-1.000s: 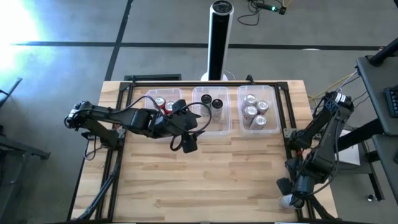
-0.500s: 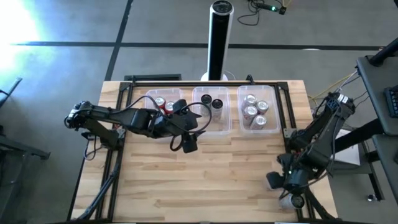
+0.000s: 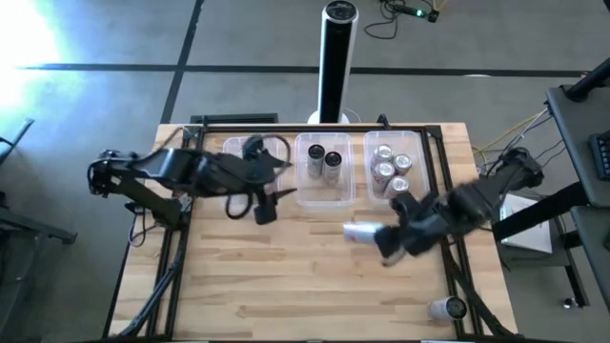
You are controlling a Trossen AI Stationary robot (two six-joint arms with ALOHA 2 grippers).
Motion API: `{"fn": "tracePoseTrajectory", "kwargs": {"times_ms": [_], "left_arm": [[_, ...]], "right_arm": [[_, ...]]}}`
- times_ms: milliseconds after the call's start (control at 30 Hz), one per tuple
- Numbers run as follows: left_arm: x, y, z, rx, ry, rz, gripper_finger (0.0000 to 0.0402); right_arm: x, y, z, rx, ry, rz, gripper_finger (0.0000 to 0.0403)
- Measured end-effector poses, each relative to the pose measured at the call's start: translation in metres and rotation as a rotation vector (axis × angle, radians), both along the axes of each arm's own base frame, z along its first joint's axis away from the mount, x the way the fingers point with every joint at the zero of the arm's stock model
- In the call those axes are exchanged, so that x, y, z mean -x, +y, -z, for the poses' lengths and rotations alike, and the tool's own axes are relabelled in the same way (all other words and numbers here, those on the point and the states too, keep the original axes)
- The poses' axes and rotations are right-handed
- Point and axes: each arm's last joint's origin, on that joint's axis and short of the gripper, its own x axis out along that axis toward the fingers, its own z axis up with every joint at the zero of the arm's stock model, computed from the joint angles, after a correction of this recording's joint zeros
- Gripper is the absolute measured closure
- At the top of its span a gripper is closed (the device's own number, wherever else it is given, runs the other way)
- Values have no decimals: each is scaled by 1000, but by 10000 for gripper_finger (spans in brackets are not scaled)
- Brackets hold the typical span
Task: Sort soda cans
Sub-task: Put the top white-pink soda can into the middle transparent bin
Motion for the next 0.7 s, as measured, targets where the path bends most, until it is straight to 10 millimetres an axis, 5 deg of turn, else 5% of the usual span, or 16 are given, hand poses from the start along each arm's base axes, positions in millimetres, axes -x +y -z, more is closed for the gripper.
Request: {"fn": "tracePoseTrajectory", "kwargs": {"times_ms": [200, 367, 700], "left_arm": [[23, 6, -29, -14, -52, -43, 141], [37, 10, -49, 1, -76, -69, 141], [67, 15, -77, 192, -76, -108, 141]], "right_arm": [[-46, -45, -53, 288, -182, -129, 154], [-77, -88, -76, 447, -195, -234, 154], [-131, -159, -49, 386, 95, -547, 154]]}}
